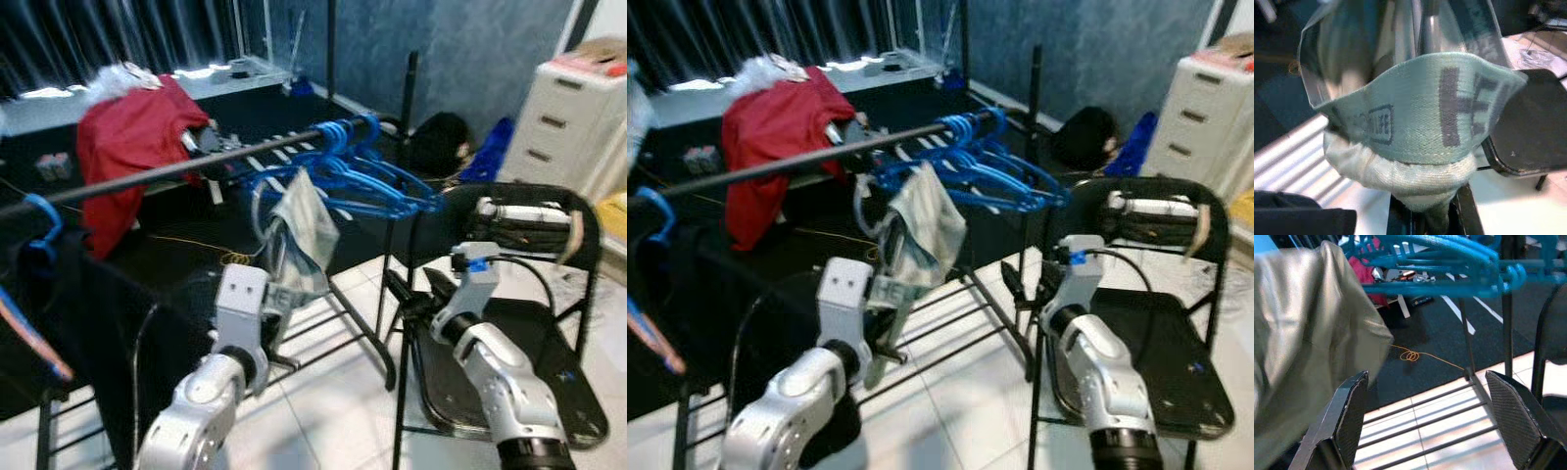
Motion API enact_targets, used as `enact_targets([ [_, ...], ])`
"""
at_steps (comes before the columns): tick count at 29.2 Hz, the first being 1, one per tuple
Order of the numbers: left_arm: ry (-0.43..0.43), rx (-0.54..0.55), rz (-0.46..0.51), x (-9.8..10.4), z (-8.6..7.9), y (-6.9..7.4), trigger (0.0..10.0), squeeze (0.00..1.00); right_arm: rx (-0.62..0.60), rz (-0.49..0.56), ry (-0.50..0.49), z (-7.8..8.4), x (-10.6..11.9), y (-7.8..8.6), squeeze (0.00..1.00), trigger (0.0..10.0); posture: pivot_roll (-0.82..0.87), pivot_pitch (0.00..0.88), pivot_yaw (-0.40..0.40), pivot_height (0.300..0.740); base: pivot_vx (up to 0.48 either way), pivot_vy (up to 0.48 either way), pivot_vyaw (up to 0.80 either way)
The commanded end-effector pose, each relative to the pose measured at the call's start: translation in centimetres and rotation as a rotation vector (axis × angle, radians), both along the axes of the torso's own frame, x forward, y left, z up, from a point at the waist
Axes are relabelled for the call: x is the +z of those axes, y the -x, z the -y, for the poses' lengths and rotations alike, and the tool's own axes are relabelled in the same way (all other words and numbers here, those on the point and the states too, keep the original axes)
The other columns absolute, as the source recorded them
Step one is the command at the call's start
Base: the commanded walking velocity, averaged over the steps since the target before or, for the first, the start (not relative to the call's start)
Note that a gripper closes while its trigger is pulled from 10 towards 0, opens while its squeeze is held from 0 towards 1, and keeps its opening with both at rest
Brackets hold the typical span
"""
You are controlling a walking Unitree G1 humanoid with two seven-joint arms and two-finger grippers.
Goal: Hang hanger
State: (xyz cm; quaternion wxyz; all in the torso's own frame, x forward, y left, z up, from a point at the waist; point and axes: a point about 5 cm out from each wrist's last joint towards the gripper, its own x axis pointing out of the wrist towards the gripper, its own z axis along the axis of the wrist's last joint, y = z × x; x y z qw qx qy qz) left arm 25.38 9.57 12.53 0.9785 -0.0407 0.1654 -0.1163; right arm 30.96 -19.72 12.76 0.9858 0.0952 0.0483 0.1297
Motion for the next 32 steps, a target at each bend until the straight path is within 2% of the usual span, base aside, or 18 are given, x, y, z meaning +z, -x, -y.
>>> enact_targets([
  [1,0.000,0.102,-0.047,-0.5,-1.2,-0.1,10.0,0.00,0.010,-0.006,-0.008,-0.4,-0.2,0.1,0.00,10.0,-0.05,0.000,0.010,0.740,0.480,0.000,0.00],
  [4,0.019,0.144,-0.055,-0.4,-1.4,-0.3,10.0,0.00,0.010,-0.006,-0.008,-0.4,-0.2,0.1,0.00,10.0,-0.05,0.000,0.010,0.740,0.480,0.000,0.00],
  [5,0.078,0.261,-0.040,0.0,-2.2,-0.7,10.0,0.00,0.010,-0.006,-0.007,-0.4,-0.2,0.1,0.00,10.0,-0.06,0.000,0.013,0.740,0.480,0.000,0.00],
  [6,0.078,0.261,-0.040,0.0,-2.2,-0.7,10.0,0.00,0.010,-0.006,-0.007,-0.4,-0.2,0.1,0.00,10.0,-0.06,0.000,0.013,0.740,0.480,0.000,0.00],
  [7,0.104,0.318,-0.026,0.4,-2.8,-0.9,10.0,0.00,0.010,-0.006,-0.006,-0.4,-0.2,0.2,0.00,10.0,-0.06,0.000,0.013,0.740,0.480,0.000,0.00],
  [8,0.104,0.318,-0.026,0.4,-2.8,-0.9,10.0,0.00,0.010,-0.006,-0.006,-0.4,-0.2,0.2,0.00,10.0,-0.06,0.000,0.013,0.740,0.480,0.000,0.00],
  [10,0.120,0.423,0.019,1.1,-4.2,-0.8,10.0,0.00,0.009,-0.008,-0.006,-0.4,-0.3,0.2,0.00,10.0,-0.05,0.000,0.012,0.740,0.000,0.000,0.00],
  [12,0.120,0.423,0.019,1.1,-4.2,-0.8,10.0,0.00,0.009,-0.008,-0.006,-0.4,-0.3,0.2,0.00,10.0,-0.05,0.000,0.012,0.740,0.000,0.000,0.00],
  [14,0.106,0.490,0.034,1.2,-5.4,-0.2,10.0,0.00,0.010,-0.011,-0.006,-0.3,-0.3,0.2,0.00,10.0,-0.05,0.000,0.012,0.740,0.000,0.000,0.00],
  [18,0.099,0.511,0.009,0.9,-5.8,0.2,10.0,0.00,0.012,-0.014,-0.005,-0.3,-0.3,0.2,0.00,10.0,-0.05,0.000,0.012,0.740,0.000,0.000,0.00],
  [20,0.077,0.537,-0.058,0.0,-6.0,1.1,10.0,0.00,0.015,-0.019,-0.002,-0.4,-0.4,0.2,0.00,10.0,-0.05,0.000,0.010,0.740,0.000,0.000,0.00],
  [25,0.065,0.537,-0.092,-0.4,-5.9,1.5,10.0,0.00,0.016,-0.021,-0.001,-0.4,-0.4,0.2,0.00,10.0,-0.05,0.000,0.010,0.740,0.000,0.000,0.00],
  [27,0.068,0.518,-0.168,-1.2,-5.0,2.5,10.0,0.00,0.017,-0.025,0.004,-0.4,-0.5,0.2,0.00,10.0,-0.05,0.000,0.010,0.740,0.000,0.000,0.00],
  [29,0.068,0.518,-0.168,-1.2,-5.0,2.5,10.0,0.00,0.017,-0.025,0.004,-0.4,-0.5,0.2,0.00,10.0,-0.05,0.000,0.010,0.740,0.000,0.000,0.00],
  [32,0.098,0.492,-0.223,-1.8,-4.0,3.1,10.0,0.00,0.018,-0.027,0.007,-0.4,-0.5,0.3,0.00,10.0,-0.05,0.000,0.011,0.740,0.000,0.000,0.00],
])
